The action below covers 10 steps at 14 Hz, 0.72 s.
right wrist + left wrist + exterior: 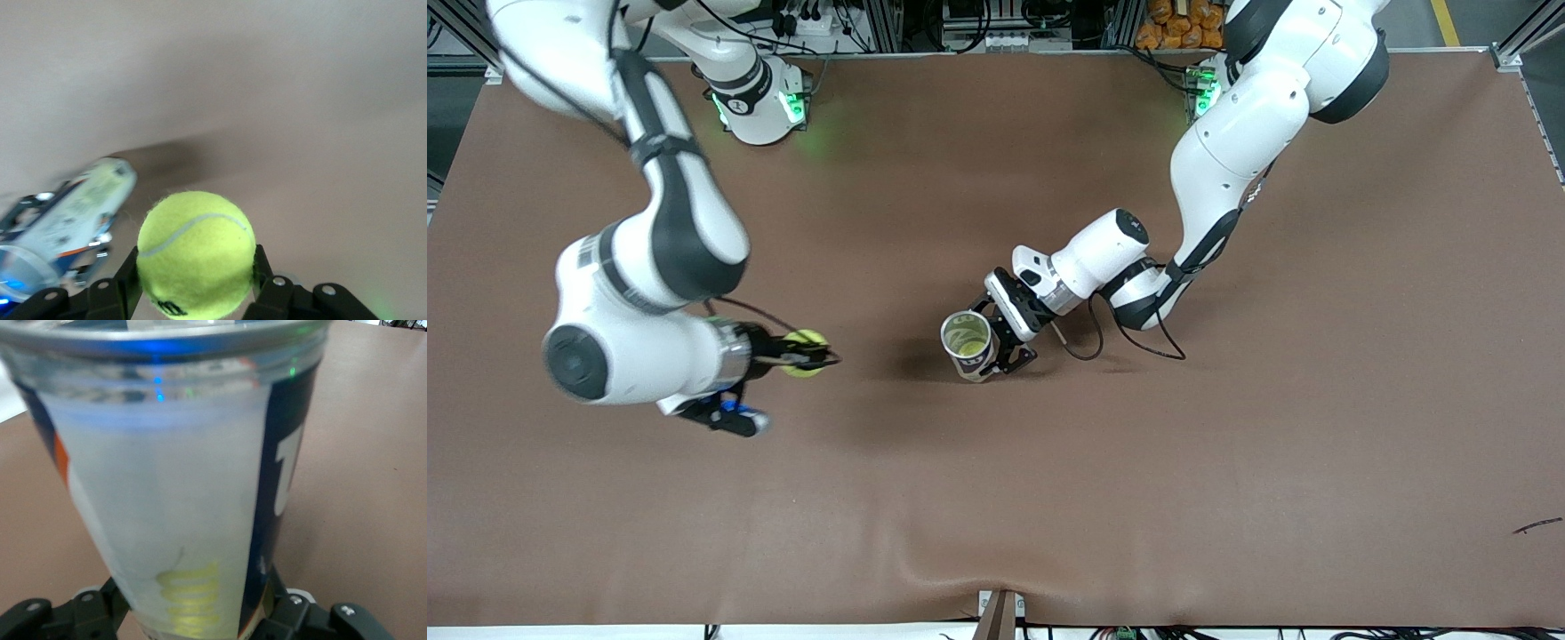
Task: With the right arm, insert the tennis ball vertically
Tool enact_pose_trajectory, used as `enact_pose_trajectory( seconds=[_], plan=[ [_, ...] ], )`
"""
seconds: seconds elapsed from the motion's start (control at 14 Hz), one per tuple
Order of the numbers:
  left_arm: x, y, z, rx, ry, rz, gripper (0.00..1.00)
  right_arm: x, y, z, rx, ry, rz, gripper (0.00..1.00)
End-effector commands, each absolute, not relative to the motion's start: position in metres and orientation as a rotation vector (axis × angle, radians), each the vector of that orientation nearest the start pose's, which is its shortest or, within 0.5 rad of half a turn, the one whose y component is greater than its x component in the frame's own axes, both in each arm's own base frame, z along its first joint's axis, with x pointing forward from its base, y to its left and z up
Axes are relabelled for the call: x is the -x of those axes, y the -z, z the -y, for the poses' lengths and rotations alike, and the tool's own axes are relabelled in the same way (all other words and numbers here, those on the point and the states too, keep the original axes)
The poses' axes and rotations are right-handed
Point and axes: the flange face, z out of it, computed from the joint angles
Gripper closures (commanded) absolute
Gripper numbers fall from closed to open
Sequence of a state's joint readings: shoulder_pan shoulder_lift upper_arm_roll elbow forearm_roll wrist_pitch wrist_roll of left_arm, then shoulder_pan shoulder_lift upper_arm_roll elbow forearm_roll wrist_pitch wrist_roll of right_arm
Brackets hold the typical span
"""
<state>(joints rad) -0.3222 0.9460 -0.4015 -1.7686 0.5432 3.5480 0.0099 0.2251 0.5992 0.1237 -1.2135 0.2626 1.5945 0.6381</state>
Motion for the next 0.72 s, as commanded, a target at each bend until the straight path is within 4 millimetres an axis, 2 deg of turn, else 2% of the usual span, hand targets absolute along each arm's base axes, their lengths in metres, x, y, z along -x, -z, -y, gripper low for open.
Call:
enact_pose_trajectory(
  seconds=[0.0,0.21,0.43,0.5,0.64],
  plan=[
    [-0.502,-0.179,0.460,-2.076,-1.083,1.200,0.20,-0.647,-0.444,-0.303,2.750,-0.521,-0.733,0.60],
    [-0.502,-0.179,0.460,-2.076,-1.083,1.200,0.20,-0.632,-0.450,-0.358,2.698,-0.461,-0.846,0.60],
    [-0.501,-0.178,0.460,-2.076,-1.081,1.200,0.20,-0.617,-0.449,-0.402,2.665,-0.392,-0.894,0.59],
    [-0.502,-0.179,0.460,-2.075,-1.083,1.202,0.20,-0.612,-0.446,-0.413,2.668,-0.381,-0.895,0.59],
    [-0.500,-0.177,0.461,-2.072,-1.080,1.209,0.20,-0.610,-0.439,-0.418,2.695,-0.366,-0.887,0.60]
  ],
)
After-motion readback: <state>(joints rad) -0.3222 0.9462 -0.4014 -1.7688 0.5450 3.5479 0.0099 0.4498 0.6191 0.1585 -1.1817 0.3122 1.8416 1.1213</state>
